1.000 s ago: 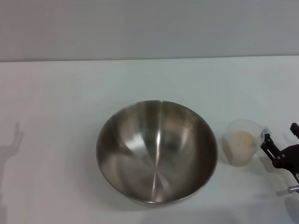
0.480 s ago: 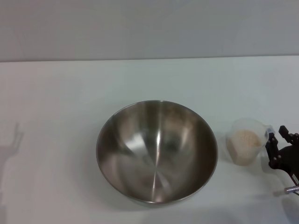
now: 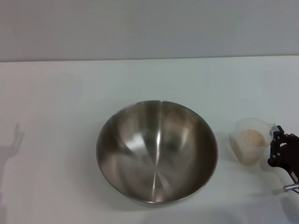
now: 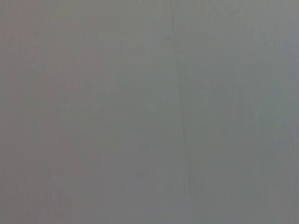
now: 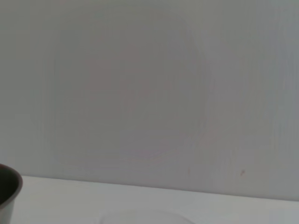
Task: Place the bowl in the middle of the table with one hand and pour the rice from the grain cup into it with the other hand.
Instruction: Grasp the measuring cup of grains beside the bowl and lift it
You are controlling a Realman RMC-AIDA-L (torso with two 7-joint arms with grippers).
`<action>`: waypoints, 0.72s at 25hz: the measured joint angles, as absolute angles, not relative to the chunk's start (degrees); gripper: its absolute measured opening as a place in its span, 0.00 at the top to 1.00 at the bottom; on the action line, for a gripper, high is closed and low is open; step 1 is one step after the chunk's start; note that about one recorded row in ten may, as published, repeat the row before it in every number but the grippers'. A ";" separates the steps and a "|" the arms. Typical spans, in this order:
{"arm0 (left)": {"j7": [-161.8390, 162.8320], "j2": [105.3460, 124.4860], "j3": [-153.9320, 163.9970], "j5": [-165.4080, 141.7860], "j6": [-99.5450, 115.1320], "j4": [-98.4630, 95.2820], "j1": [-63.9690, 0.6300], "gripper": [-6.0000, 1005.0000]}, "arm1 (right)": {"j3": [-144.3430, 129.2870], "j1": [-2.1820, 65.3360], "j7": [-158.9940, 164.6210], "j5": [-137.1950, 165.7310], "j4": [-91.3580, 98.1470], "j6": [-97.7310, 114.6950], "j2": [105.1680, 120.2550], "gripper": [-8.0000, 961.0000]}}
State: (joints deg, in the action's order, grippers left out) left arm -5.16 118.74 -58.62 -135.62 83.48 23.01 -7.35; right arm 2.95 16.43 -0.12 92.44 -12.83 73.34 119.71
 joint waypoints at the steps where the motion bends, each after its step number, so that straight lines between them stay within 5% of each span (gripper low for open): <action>1: -5.19 118.74 -58.62 -135.62 83.49 23.01 -7.35 0.14 | 2.95 16.43 -0.12 92.44 -12.84 73.48 119.71 0.96; 18: -5.23 118.84 -57.81 -135.31 83.40 22.28 -7.56 0.14 | 2.50 14.32 -0.19 92.54 -12.18 96.41 119.40 0.99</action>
State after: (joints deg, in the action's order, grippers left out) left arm -5.23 118.84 -57.81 -135.31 83.40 22.28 -7.56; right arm 2.50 14.32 -0.19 92.54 -12.18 96.41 119.40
